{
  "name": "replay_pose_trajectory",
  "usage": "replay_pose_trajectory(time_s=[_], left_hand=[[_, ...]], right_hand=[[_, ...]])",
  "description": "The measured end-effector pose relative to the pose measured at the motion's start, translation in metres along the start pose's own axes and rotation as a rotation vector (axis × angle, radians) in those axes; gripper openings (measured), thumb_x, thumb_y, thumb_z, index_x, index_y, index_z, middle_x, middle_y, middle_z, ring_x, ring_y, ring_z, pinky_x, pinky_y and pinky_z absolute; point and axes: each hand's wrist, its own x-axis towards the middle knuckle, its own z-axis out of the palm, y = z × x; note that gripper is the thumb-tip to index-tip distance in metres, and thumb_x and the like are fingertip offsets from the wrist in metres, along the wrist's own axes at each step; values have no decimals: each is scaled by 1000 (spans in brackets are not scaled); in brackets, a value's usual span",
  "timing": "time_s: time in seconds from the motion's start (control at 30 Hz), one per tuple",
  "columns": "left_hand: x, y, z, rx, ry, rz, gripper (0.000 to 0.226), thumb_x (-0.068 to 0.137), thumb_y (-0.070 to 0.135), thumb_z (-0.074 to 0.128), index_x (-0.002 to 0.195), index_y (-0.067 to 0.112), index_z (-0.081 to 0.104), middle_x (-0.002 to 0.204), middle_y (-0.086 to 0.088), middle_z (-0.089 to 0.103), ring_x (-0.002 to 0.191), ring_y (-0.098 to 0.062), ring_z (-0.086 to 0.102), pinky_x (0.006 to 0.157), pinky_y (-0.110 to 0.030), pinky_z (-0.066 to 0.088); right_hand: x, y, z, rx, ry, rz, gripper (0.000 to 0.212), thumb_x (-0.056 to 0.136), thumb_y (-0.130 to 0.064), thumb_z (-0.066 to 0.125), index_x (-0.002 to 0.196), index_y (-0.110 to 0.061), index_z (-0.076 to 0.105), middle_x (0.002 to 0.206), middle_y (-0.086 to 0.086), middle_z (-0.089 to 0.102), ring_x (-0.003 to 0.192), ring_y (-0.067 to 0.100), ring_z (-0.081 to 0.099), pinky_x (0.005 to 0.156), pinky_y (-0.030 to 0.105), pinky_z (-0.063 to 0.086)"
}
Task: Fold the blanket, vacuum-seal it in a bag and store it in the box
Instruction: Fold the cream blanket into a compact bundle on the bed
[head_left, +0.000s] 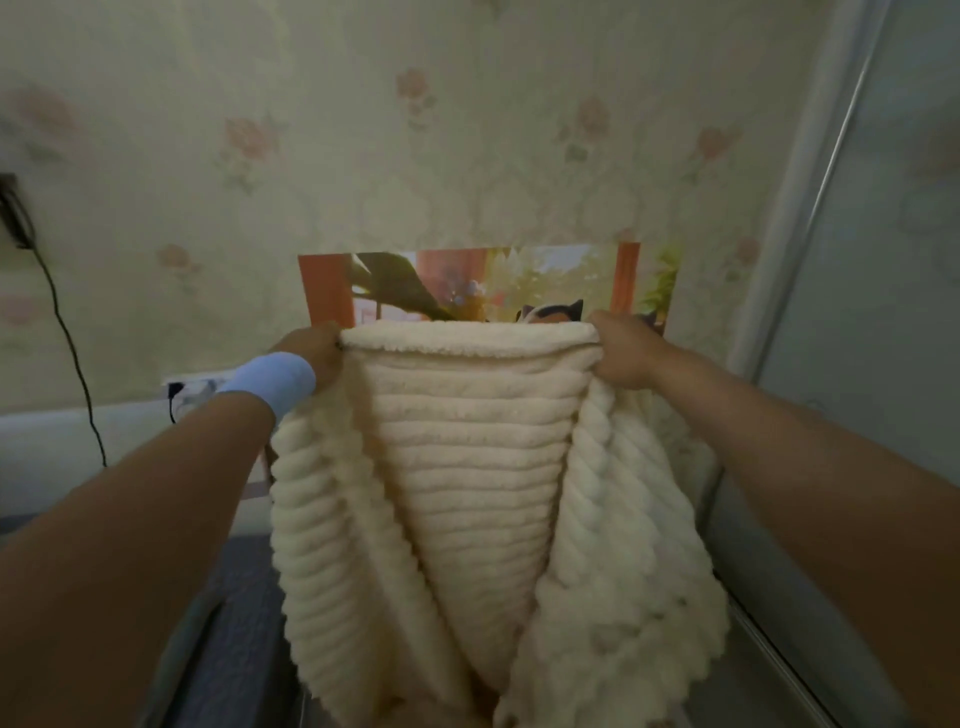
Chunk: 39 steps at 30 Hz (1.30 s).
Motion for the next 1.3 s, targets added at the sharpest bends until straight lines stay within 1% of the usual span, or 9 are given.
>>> replay_pose_trajectory(time_s=[0.17, 0.27, 0.43, 0.57, 0.73, 0.9, 1.03, 1.13, 1.3], left_hand=[[-16, -3, -17, 269, -231, 25, 58, 92, 42, 53, 141, 14, 42, 144, -13, 45, 130, -31, 45, 105, -37, 36], [-40, 7, -11, 395, -351, -84, 60, 95, 45, 49, 143, 10, 39, 143, -11, 45, 130, -27, 46, 106, -34, 38], [-56, 47, 8, -738, -488, -416, 25, 99, 28, 44, 108, 6, 52, 84, -18, 60, 68, -32, 62, 66, -43, 54], [-49, 79, 28, -1401, -551, -411, 20, 101, 29, 41, 108, 16, 54, 91, -9, 65, 78, -26, 64, 85, -52, 50], [-42, 103, 47, -1650, -581, -380, 27, 104, 27, 32, 112, 18, 56, 100, -6, 67, 89, -21, 67, 73, -52, 53], [-34, 109, 38, -947, -648, -109, 30, 89, 32, 61, 112, 12, 65, 108, -4, 71, 98, -24, 68, 89, -46, 53], [-11, 124, 7, 39, -98, 400, 82, 61, 44, 85, 130, 23, 45, 127, 2, 53, 114, -25, 53, 96, -42, 47], [-9, 140, 23, 134, -394, 622, 104, 66, 36, 84, 148, 28, 21, 147, -1, 39, 129, -27, 45, 105, -41, 40], [4, 118, 51, 74, -383, 590, 62, 85, 6, 59, 142, 25, 43, 144, -7, 44, 131, -29, 43, 109, -38, 34]], right_hand=[[8, 21, 19, -282, -7, 311, 52, 89, -63, 38, 124, -33, 63, 124, 3, 65, 110, 28, 61, 92, 38, 50], [3, 9, 29, -58, -73, 390, 72, 87, -76, 27, 136, -31, 55, 137, 4, 58, 118, 29, 56, 102, 44, 44], [17, -40, 42, 394, -92, 423, 56, 106, -46, 28, 145, -11, 47, 143, 12, 52, 124, 31, 52, 93, 34, 41], [37, -65, 57, 906, -238, 404, 61, 92, -57, 56, 137, -17, 45, 129, 2, 58, 112, 23, 59, 87, 33, 51], [44, -52, 69, 1173, -551, 239, 52, 88, -50, 69, 126, -16, 65, 116, 9, 73, 109, 27, 69, 97, 41, 54], [48, -29, 80, 508, -318, 94, 56, 74, -17, 79, 128, -21, 62, 113, 1, 67, 105, 24, 63, 92, 40, 54], [49, -28, 82, 409, -383, -6, 57, 75, -22, 80, 130, -19, 62, 122, -1, 66, 109, 19, 62, 97, 38, 52], [52, -29, 85, 409, -296, -32, 51, 72, -31, 84, 118, -18, 66, 114, -4, 65, 105, 17, 61, 88, 33, 52], [32, -5, 83, 712, -531, 159, 50, 70, -28, 82, 118, -27, 67, 114, -7, 68, 107, 17, 65, 91, 33, 54]])
